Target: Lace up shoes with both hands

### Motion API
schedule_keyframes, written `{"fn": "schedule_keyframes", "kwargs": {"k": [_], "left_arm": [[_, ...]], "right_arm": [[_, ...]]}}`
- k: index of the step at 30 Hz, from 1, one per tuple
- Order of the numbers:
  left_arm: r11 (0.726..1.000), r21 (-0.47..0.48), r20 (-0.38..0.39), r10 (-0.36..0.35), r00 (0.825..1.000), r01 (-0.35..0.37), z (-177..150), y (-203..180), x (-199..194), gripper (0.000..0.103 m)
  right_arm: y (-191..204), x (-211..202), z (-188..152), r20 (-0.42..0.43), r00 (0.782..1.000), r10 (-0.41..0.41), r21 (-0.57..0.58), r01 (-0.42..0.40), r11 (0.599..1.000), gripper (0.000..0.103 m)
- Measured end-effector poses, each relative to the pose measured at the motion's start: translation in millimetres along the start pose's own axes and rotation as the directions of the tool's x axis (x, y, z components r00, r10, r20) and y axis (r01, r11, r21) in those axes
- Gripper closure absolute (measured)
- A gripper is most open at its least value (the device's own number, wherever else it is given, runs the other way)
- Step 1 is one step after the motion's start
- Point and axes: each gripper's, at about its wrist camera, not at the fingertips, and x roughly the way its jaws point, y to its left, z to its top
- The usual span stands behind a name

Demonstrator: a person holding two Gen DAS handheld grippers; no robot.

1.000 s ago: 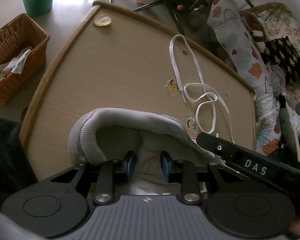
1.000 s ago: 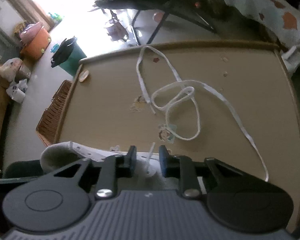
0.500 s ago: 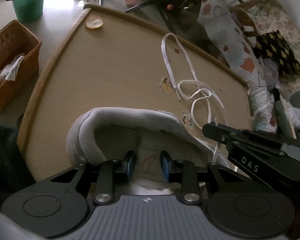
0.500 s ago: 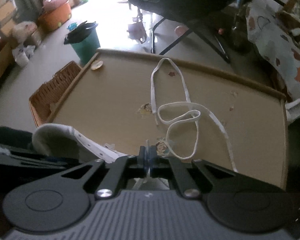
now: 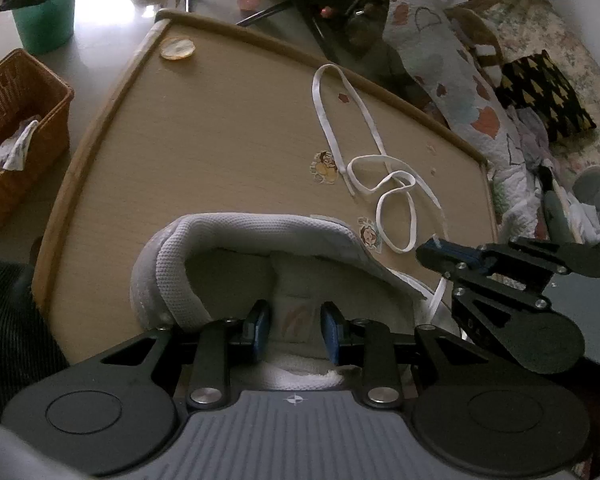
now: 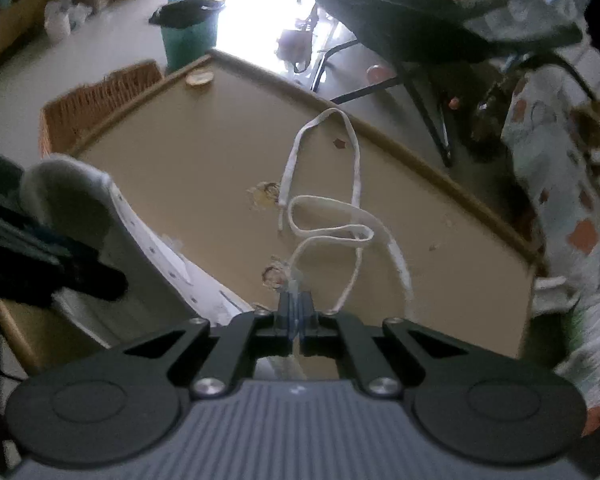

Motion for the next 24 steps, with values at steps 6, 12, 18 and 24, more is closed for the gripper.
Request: {"fn": "schedule_keyframes", "kwargs": {"k": [6,12,18,24], "left_arm": [[1.000,0.004,-0.001,-0.003,1.000,0.003,0.9,0.4,0.1,0.071],[1.000,0.006,0.000,-0.005,1.000,0.005,0.8,0.5,-0.3,0.071],[1.000,0.008,0.000,-0.007,1.000,0.007,0.3,0.5,-0.9,0.071],[1.000,0.006,-0.002,-0.006,1.000,0.006,0.2,0.2,-1.3,0.071]], "right_arm": [[-0.2,4.8,-1.3,-0.001,0.999,-0.039,-0.056,0.039,0.998,0.101],[-4.0,13.4,-3.4,-0.015,0.998,-0.059,-0.071,0.058,0.996,0.101],[-14.2,22.8,-8.5,-0.030,0.994,-0.105,-0.078,0.102,0.992,0.101],[-29.4,26.2,-12.3,-0.041,0.990,-0.132,-0.058,0.130,0.990,0.101]]}}
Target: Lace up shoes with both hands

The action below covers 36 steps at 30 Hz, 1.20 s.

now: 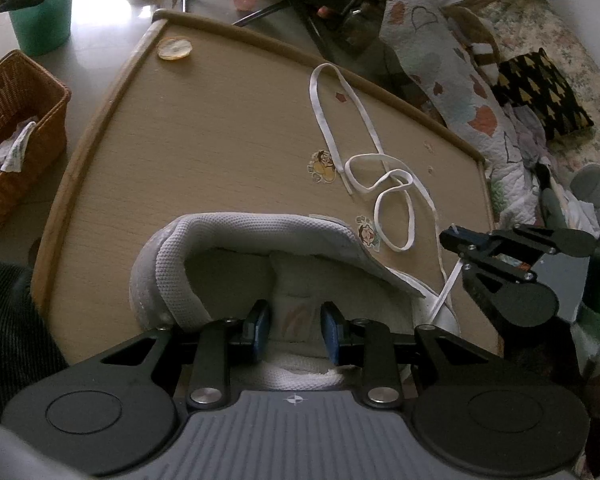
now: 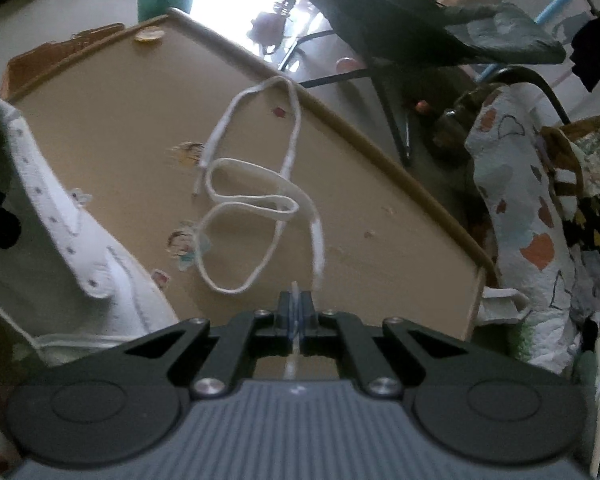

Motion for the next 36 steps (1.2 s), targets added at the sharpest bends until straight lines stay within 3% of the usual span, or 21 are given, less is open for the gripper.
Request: {"fn": "schedule_keyframes", "kwargs": {"k": [16,26,30,33,36], "left_arm": [[1.000,-0.002,-0.001,-0.002,1.000,0.002,0.5,-1.4,-0.9,0.071],[1.000,-0.001,0.001,-0.004,1.000,0.004,0.3,-0.3,0.6,0.071],[1.000,0.003,0.005,0.007,1.000,-0.007,-1.0,-2.7,1.5,0.071],[1.000,0.007,0.008,0.013,1.000,-0.013,-1.7,-4.4,1.2,0.071],[1.000,0.006,0.009,0.016,1.000,-0.016,-1.7,-5.4,0.9,0.071]], "right_arm": [[-32.5,12.2,-21.2,-0.035,0.997,-0.068,0.020,0.068,0.997,0.101],[-45.4,7.5,3.5,0.045,0.986,-0.161,-0.003,0.162,0.987,0.101],[-60.4,10.7,22.3,0.047,0.995,-0.091,0.126,0.085,0.988,0.101],[-62.4,10.1,36.4,0.093,0.995,0.026,0.195,-0.044,0.980,0.101],[-54.2,10.1,53.0,0.142,0.976,0.166,0.209,-0.193,0.959,0.101]]}}
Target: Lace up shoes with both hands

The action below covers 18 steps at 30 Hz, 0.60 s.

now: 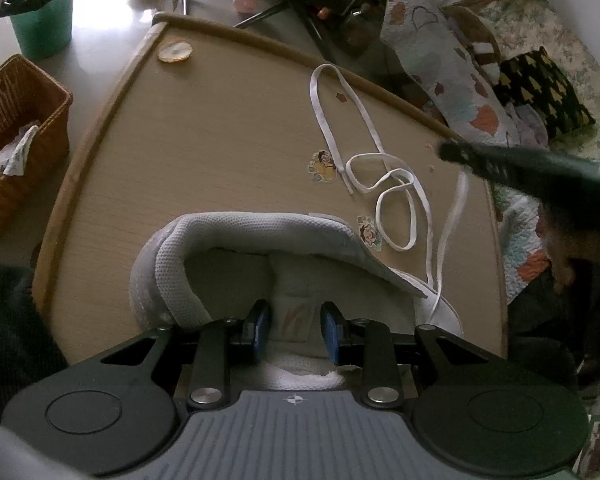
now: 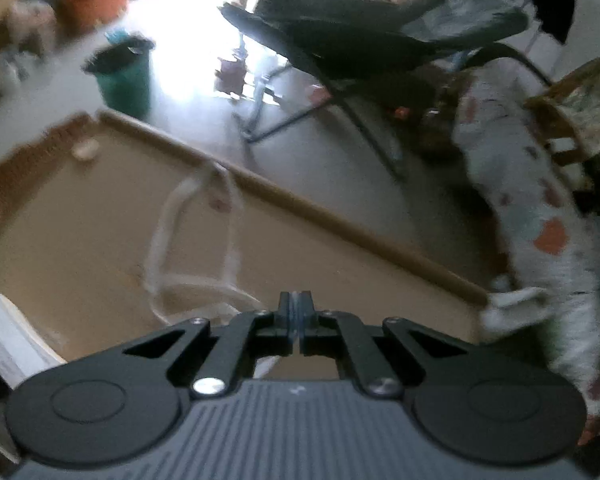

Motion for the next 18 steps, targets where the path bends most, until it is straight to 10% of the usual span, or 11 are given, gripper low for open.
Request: {"fn": "schedule_keyframes", "kwargs": {"k": [7,11,18], "left_arm": [[1.000,-0.001,0.000,0.002,1.000,-0.002,-0.5,-0.3,-0.6,0.071],[1.000,-0.001,0.001,0.003,1.000,-0.003,-0.9,0.3,0.3,0.071],[1.000,0.001,0.002,0.001,1.000,-0.001,1.8,3.1,2.4,0.071]], "right_arm": [[38.3,8.2,20.0,0.019,0.953,0.304,-0.047,-0.303,0.952,0.094],[34.5,1.9,22.2,0.073,0.923,0.379,-0.034,-0.377,0.925,0.070],[-20.8,-2.2,9.3,0.027,0.994,0.106,0.001,-0.106,0.994,0.066]]}}
